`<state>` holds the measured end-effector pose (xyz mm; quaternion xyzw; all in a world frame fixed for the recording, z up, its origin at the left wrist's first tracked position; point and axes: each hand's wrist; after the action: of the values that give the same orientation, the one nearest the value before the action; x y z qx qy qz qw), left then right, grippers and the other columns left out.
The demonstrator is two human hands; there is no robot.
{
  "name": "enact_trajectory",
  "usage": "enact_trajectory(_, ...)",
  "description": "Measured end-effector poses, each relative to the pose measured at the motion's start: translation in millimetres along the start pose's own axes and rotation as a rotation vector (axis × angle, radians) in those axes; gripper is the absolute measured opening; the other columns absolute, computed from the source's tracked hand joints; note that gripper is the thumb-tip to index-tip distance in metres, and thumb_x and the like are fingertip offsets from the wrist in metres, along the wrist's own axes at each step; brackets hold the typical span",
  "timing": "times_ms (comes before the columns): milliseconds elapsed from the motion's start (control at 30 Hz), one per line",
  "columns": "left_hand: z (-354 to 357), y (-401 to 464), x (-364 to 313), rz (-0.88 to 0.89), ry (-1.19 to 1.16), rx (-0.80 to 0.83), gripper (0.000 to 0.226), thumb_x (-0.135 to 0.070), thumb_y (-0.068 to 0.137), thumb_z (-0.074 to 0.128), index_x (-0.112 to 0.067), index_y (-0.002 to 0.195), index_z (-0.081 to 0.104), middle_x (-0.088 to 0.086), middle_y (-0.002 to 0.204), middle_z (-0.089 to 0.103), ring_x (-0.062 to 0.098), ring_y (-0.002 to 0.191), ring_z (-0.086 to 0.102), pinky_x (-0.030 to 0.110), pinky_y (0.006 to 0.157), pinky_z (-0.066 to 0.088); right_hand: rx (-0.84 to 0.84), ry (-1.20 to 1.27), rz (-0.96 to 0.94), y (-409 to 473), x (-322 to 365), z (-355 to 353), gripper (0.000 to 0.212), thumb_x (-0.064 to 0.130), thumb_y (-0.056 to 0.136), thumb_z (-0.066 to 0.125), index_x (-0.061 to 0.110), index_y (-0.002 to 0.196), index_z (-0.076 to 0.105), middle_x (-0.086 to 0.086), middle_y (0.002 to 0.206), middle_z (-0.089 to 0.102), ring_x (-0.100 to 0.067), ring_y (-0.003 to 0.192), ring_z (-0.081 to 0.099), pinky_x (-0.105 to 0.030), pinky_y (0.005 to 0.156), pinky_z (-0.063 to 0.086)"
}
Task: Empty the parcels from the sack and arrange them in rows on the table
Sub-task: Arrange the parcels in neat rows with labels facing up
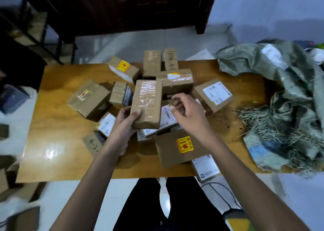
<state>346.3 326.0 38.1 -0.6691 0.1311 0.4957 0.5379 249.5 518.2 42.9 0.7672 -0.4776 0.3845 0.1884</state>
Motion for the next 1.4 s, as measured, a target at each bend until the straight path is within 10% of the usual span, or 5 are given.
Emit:
enact_trajectory(200, -48, -9, 10, 0.007, -0.063, 0.005, 0.044, -0.030, 0.092, 0.060, -0.018, 0.131, 0.046, 0.004, 0.125, 0.060, 0.019, 0.111, 0.062, 0.040, 0.090, 0.054, 0.271, 0.075, 0.207, 0, 41, 61, 0.048, 0.048, 0.099, 0.041, 0.029, 0.143, 0.036, 0.005, 0.130, 0.057, -0.017, 0.116, 0.055, -0.035, 0.093, 0.043)
enact_trajectory(533, -102, -5, 9, 0.076, 0.172, 0.091, 0.027, -0.037, 0.092, 0.057, -0.025, 0.117, 0.059, -0.008, 0.115, 0.062, 0.001, 0.104, 0.061, 0.026, 0.087, 0.051, 0.130, 0.463, 0.426, 1, 54, 92, 0.060, 0.042, 0.084, 0.069, 0.029, 0.138, 0.044, 0.003, 0.129, 0.055, -0.016, 0.112, 0.060, -0.029, 0.081, 0.055)
enact_trajectory(733, -120, 7, 7, -0.031, -0.031, 0.131, 0.029, -0.031, 0.088, 0.063, -0.021, 0.114, 0.056, 0.005, 0.124, 0.058, 0.022, 0.113, 0.058, 0.033, 0.088, 0.051, 0.200, 0.406, 0.400, -1, 70, 115, 0.082, 0.067, 0.063, 0.072, 0.039, 0.134, 0.043, 0.006, 0.130, 0.056, -0.014, 0.114, 0.059, -0.043, 0.091, 0.056)
enact_trajectory(967, -146, 14, 8, -0.068, 0.005, 0.094, 0.057, -0.032, 0.082, 0.068, -0.010, 0.131, 0.049, 0.007, 0.121, 0.061, 0.022, 0.110, 0.059, 0.032, 0.084, 0.051, 0.188, 0.368, 0.337, -4, 99, 142, 0.064, 0.043, 0.081, 0.073, 0.032, 0.136, 0.041, 0.029, 0.104, 0.051, 0.002, 0.098, 0.055, -0.020, 0.081, 0.051)
enact_trajectory(1400, -155, 10, -16, 0.103, -0.080, 0.091, 0.072, -0.050, 0.074, 0.071, -0.009, 0.130, 0.054, 0.015, 0.119, 0.066, 0.030, 0.108, 0.064, 0.037, 0.081, 0.056, 0.038, 0.186, -0.105, 0, 155, 179, 0.056, 0.037, 0.077, 0.068, 0.022, 0.127, 0.048, 0.004, 0.121, 0.059, -0.008, 0.103, 0.059, -0.031, 0.088, 0.052)
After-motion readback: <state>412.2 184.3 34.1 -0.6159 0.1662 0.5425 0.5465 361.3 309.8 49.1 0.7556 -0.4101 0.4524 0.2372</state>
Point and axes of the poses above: each hand's wrist, its own y-axis towards the middle knuckle, its own z-axis out of the palm, x = y × z
